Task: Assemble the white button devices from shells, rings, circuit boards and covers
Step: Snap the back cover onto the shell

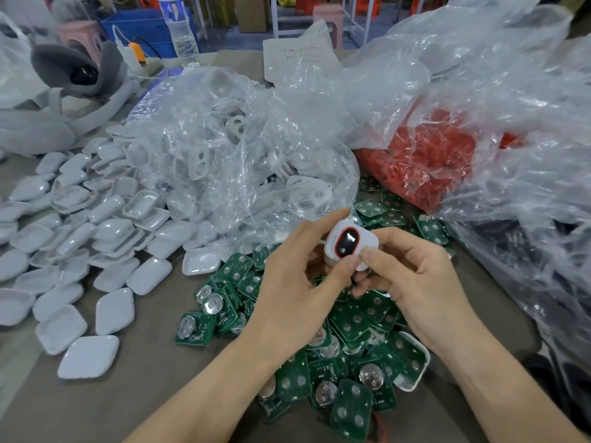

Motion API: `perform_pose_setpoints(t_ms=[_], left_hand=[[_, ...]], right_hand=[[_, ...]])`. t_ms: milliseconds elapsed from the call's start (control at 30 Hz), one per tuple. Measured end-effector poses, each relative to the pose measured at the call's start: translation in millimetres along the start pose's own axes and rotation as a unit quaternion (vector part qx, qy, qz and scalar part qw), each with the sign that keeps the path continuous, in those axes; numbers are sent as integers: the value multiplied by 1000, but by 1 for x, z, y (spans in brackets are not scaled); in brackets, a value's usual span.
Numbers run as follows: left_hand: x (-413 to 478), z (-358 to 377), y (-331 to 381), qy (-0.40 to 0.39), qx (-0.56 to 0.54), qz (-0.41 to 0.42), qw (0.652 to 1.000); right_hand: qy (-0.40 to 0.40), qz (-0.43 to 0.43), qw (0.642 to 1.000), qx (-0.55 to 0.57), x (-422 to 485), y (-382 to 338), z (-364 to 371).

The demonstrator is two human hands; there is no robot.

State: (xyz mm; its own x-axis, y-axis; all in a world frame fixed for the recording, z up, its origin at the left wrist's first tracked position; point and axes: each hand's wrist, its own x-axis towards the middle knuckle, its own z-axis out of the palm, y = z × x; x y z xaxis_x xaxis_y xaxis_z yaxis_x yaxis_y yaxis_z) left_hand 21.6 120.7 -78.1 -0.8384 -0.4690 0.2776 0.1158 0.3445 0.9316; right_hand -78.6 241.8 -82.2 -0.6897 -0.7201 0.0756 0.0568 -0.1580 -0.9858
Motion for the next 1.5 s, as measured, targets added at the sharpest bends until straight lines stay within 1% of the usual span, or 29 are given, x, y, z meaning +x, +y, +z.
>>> perform_pose_setpoints(t_ms=[333,467,667,767,867,1000,1100,1200,1300,1400,1500], left_hand=[[2,-2,-1,8,-4,2,1000],[1,-4,-1,3,16,-7,1000],[0,-4,4,10,-12,-28,999],[0,-1,14,-6,-35,-37,999],[-2,10,26,-50,-20,-32,998],[-7,30,31,-70,-5,-20,997],[-3,39,37,-70,-10,-23,997],[2,38,41,-74,2,-28,997],[6,32,45,-59,-14,-27,998],[12,24,47,-40,-15,-26,999],[18,13,48,-42,-23,-34,998]], right_hand=[[2,7,999,32,2,2,1],[-11,-8,1000,15,1,0,3],[-10,-7,1000,-28,-5,-6,7],[8,-28,998,-57,-15,-15,4],[29,-48,996,-74,-33,-22,-8],[32,-40,994,-94,-50,-29,-24],[22,-19,993,-111,-48,-40,-34],[-2,-1,995,-95,-41,-52,-37],[-20,-5,996,-89,-31,-58,-31],[-18,-2,996,-93,-21,-63,-25],[-20,-5,994,-107,-10,-68,-17]])
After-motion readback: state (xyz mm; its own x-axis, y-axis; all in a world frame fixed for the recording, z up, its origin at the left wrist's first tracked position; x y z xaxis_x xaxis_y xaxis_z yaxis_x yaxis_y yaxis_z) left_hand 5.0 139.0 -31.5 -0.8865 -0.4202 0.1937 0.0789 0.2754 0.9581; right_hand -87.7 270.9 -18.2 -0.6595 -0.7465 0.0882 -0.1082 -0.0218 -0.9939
